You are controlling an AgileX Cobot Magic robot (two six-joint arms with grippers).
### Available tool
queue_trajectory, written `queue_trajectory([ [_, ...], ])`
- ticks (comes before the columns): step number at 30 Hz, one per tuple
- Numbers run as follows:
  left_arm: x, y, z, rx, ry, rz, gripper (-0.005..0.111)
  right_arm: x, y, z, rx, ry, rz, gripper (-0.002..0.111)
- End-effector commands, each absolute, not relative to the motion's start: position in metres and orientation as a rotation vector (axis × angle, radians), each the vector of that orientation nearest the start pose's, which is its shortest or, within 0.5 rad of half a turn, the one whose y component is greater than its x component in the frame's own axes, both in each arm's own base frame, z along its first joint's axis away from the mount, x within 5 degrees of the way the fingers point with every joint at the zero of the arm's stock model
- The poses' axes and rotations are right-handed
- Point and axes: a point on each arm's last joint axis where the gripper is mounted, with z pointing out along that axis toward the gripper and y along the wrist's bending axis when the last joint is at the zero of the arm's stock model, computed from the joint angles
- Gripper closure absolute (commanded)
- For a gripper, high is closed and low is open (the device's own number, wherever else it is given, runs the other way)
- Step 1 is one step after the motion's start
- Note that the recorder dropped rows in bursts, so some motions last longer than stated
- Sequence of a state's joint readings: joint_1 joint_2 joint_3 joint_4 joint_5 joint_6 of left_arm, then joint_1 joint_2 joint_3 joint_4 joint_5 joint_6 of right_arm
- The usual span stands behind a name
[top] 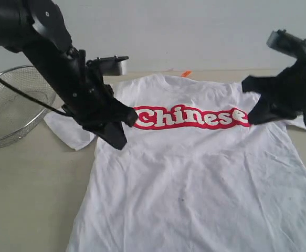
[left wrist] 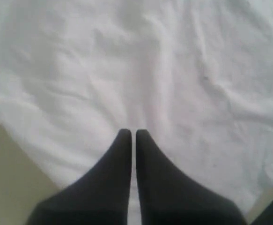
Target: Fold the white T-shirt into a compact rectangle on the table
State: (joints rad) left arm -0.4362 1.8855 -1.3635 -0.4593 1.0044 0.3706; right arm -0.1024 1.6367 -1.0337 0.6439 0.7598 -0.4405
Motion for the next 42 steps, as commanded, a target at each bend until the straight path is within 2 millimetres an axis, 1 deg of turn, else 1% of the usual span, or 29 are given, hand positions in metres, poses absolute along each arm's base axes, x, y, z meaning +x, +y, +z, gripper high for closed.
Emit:
queue_trajectory([
  [1, 0.293, -0.213, 0.193, 0.980, 2.811, -0.682, 0.102, 0.287, 0.028, 0.186, 0.001, 2.738, 0.452, 0.108],
  [4, 0.282, -0.219, 0.175, 1.010, 2.807, -0.647, 0.102, 0.276, 0.042, 0.168, 0.004, 2.731, 0.399, 0.108],
  [8, 0.279, -0.215, 0.156, 0.962, 2.823, -0.605, 0.102, 0.268, 0.055, 0.153, -0.039, 2.750, 0.375, 0.108],
  [14, 0.270, -0.209, 0.130, 0.961, 2.907, -0.575, 0.102, 0.267, 0.055, 0.138, -0.044, 2.807, 0.368, 0.108],
  [20, 0.264, -0.205, 0.110, 0.952, 2.984, -0.563, 0.102, 0.265, 0.056, 0.129, -0.048, 2.858, 0.378, 0.108],
  [26, 0.254, -0.199, 0.101, 0.909, 3.063, -0.555, 0.102, 0.262, 0.057, 0.128, -0.064, 2.893, 0.397, 0.108],
  [34, 0.234, -0.186, 0.086, 0.869, 3.167, -0.527, 0.102, 0.257, 0.058, 0.127, -0.098, 2.948, 0.416, 0.108],
  [42, 0.223, -0.180, 0.081, 0.859, 3.210, -0.521, 0.102, 0.249, 0.057, 0.125, -0.110, 3.034, 0.409, 0.108],
])
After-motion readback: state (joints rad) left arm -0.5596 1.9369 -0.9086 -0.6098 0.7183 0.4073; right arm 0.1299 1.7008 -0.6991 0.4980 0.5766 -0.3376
